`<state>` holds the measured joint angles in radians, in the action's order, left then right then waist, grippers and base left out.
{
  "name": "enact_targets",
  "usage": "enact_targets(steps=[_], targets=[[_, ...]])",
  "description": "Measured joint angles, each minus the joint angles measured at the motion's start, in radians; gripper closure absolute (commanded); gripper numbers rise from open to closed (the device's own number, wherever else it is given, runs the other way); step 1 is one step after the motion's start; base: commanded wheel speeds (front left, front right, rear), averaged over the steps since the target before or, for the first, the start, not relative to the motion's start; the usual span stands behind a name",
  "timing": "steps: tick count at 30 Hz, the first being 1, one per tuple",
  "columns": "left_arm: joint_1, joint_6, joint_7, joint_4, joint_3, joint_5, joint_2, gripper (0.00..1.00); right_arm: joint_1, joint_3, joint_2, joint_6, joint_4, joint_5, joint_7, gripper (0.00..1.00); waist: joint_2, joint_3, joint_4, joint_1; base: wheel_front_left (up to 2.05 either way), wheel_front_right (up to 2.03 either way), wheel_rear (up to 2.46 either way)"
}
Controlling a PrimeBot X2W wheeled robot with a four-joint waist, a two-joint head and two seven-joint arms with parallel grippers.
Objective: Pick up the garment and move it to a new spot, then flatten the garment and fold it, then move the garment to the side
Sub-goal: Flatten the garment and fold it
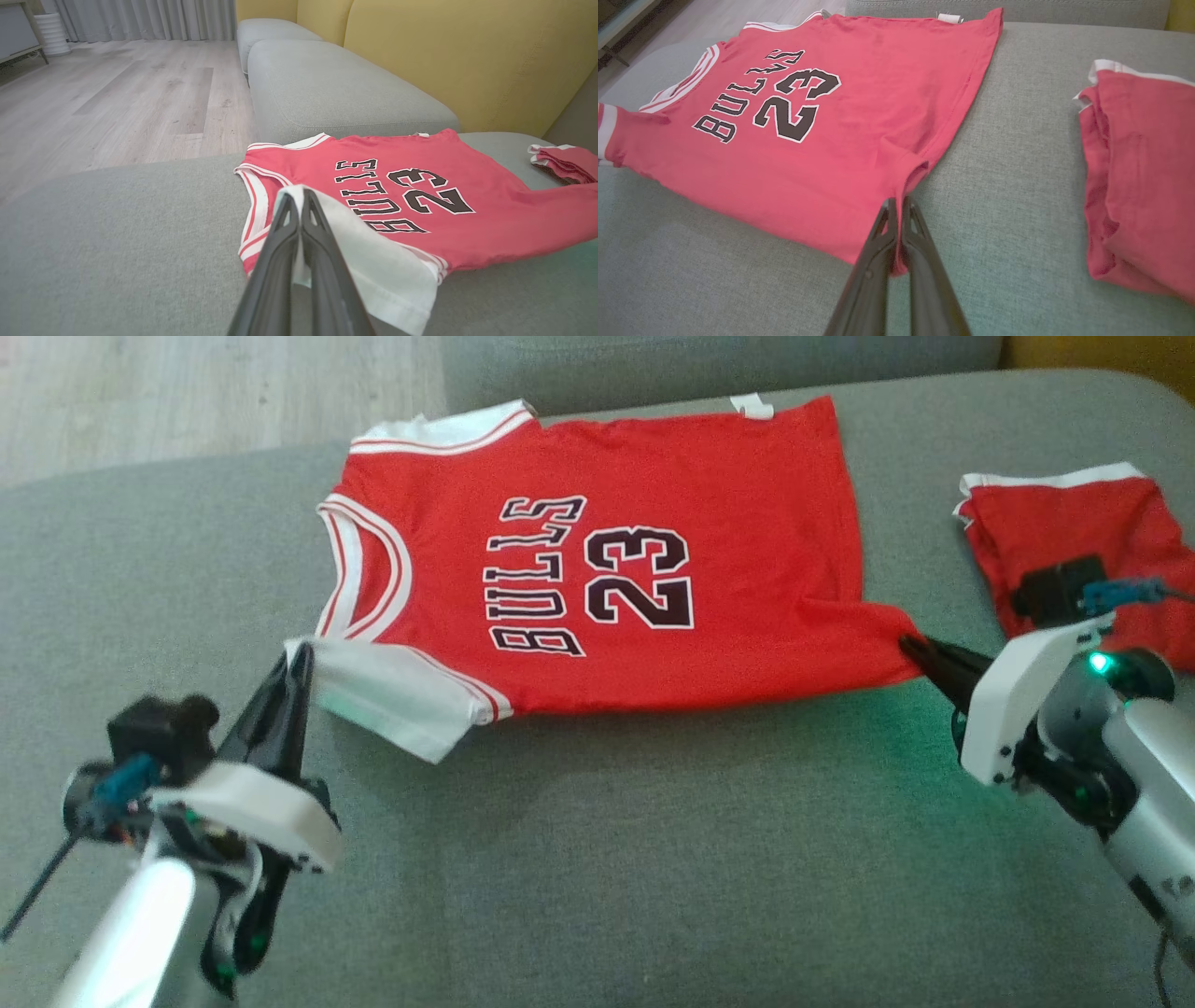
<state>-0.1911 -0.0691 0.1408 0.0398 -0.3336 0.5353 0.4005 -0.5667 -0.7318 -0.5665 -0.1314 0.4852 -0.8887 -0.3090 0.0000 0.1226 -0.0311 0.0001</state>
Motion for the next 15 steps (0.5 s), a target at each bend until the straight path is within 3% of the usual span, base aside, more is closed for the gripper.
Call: enact_targets(steps=[15], targets=[[-0.325,0.072,0.036,0.208,-0.05,-0.069,0.015,1.0,-0.134,0.053,0.058,0.0,0.065,0.048,-0.071,1.0,0.0,0.126,-0.009,0.0001,0.0,0.0,0.0]])
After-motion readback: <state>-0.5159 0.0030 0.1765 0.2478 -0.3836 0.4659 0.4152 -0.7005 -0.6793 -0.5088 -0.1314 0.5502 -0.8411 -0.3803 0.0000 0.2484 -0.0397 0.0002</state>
